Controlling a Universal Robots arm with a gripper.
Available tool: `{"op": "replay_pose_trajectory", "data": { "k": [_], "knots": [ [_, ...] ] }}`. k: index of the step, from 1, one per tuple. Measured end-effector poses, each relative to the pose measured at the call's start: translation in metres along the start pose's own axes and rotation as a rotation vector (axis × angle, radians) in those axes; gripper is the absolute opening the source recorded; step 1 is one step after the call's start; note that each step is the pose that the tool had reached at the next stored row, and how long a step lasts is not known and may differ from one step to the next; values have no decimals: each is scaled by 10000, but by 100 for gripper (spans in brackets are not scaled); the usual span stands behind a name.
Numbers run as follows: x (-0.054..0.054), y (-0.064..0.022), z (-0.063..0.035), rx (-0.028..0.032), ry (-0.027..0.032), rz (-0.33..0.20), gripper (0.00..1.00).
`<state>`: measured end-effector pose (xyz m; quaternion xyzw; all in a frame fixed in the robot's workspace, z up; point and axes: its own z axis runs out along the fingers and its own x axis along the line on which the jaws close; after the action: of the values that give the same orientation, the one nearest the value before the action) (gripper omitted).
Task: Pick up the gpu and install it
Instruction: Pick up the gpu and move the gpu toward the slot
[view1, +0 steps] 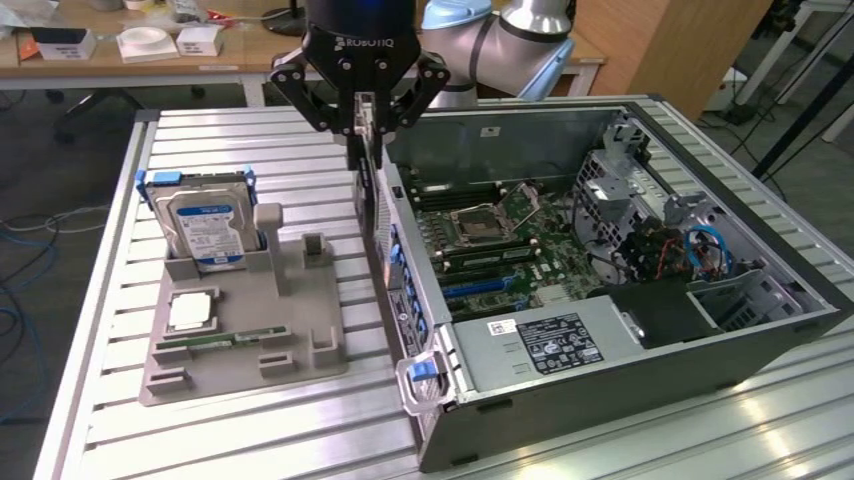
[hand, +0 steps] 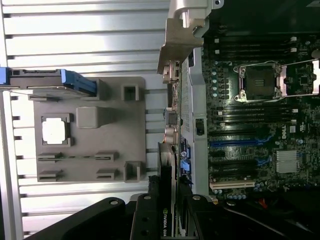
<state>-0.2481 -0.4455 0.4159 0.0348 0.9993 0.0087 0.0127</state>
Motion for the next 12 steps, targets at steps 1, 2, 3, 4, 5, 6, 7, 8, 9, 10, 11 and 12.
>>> {"op": "replay_pose_trajectory", "data": {
  "k": [1,2,3,4,5,6,7,8,9,10,11,12],
  "knots": [
    [-5,0,0,-1,0,-1,26],
    [-9,1,0,0,0,-2,26],
    [-13,1,0,1,0,-2,26],
    [-17,1,0,0,0,-2,26],
    [-20,1,0,0,0,-3,26],
    [-23,2,0,0,0,-3,26],
    [-28,2,0,0,1,-4,26],
    [-34,3,1,0,0,-7,26],
    [-39,3,1,0,0,-9,26],
    [-42,3,1,0,1,-9,26],
    [-45,3,1,0,1,-9,26],
    [-49,3,1,0,0,-11,26]
  ]
}}
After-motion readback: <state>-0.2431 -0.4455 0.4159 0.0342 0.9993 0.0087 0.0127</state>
